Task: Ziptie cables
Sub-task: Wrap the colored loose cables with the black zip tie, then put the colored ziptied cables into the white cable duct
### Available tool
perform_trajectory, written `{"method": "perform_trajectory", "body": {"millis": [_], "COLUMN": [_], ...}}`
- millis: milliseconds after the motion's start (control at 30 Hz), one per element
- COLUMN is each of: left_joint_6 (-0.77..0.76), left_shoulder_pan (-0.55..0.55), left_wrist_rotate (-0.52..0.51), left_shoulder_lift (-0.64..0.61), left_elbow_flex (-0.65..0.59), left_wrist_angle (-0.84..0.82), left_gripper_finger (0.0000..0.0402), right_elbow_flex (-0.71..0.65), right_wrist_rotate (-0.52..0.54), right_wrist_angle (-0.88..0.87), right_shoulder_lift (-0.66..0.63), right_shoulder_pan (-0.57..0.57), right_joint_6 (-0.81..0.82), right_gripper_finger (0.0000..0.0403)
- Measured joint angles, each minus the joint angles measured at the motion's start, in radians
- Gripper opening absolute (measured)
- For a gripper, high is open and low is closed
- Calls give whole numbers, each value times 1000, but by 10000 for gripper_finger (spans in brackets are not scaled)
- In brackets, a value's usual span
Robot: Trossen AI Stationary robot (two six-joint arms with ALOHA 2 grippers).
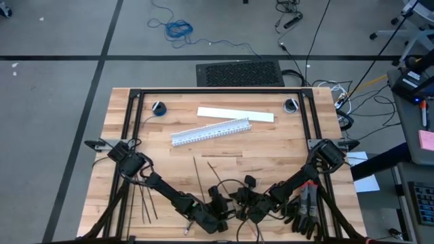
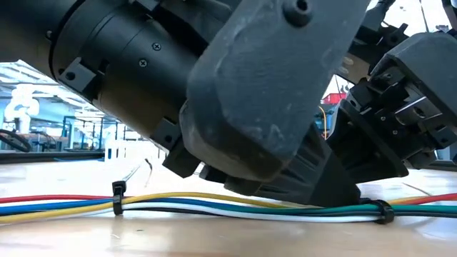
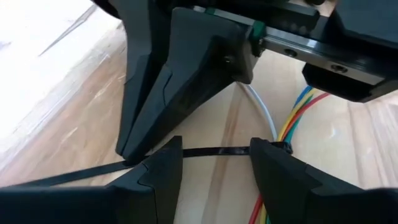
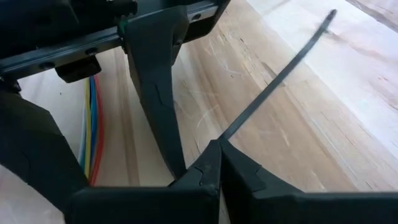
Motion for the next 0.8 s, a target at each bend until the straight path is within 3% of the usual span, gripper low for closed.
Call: {"method": "perform_trajectory", "body": {"millis": [500, 800], "left_joint_6": [44, 112], "left_shoulder_pan": [-7, -29], "left_wrist_rotate": [11, -150], "left_shoulder_lift": [2, -155], "left_elbow_flex": [0, -7], "left_wrist_angle": [-6, -195], "left_gripper_finger": [187, 187], "right_elbow_flex": [-5, -3], "right_wrist_rotate": [57, 49], "right_wrist_angle": [-35, -48], "right_shoulder_lift": [-76, -153], "right_shoulder_pan": [16, 80], "right_joint_6": [-98, -173], "right_gripper_finger": [0, 13]}}
